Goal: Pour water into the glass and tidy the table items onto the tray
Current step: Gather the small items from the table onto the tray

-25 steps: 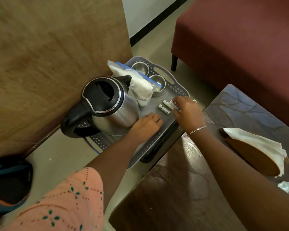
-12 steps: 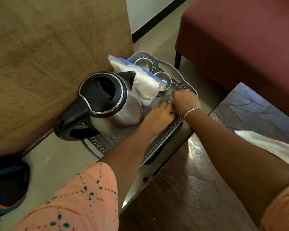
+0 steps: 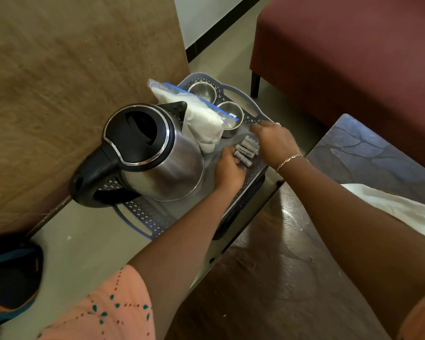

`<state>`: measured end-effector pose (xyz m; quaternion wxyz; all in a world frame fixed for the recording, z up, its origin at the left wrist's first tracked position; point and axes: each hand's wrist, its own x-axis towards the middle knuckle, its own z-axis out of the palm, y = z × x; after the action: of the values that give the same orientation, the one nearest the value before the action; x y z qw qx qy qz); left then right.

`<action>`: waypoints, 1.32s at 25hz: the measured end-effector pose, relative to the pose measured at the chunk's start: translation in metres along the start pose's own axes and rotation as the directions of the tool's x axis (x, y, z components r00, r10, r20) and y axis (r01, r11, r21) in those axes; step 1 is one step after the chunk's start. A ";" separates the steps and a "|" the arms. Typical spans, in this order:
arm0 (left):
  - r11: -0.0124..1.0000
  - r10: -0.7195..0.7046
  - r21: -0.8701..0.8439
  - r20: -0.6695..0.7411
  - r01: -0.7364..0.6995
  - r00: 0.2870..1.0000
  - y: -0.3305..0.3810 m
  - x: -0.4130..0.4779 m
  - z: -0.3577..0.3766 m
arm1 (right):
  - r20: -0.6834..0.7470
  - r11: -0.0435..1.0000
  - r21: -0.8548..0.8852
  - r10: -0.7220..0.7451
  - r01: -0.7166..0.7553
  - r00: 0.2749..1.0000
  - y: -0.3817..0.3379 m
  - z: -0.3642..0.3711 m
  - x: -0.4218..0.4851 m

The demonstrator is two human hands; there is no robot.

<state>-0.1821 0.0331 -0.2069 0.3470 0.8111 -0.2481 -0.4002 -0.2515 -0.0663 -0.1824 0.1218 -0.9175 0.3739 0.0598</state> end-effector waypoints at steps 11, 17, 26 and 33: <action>0.999 -0.043 0.028 0.094 0.040 0.995 0.017 -0.002 0.005 | -0.296 0.981 0.182 0.114 -0.061 0.948 0.017 -0.002 -0.064; 0.994 -0.107 -0.021 0.089 0.109 0.990 0.026 0.000 0.007 | -0.234 0.976 0.196 0.140 -0.094 0.962 0.022 0.005 -0.087; 0.993 -0.104 -0.047 0.062 0.107 0.993 0.029 -0.009 0.008 | -0.237 0.988 0.093 0.142 -0.123 0.961 0.028 0.007 -0.097; 0.989 -0.047 0.140 0.083 0.035 0.995 0.025 -0.027 0.002 | -0.235 0.991 0.027 0.136 -0.133 0.963 0.032 0.006 -0.118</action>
<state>-0.2022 0.0344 -0.1757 0.2705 0.8202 -0.2732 -0.4236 -0.3579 -0.0075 -0.1698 0.0773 -0.8899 0.4475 -0.0437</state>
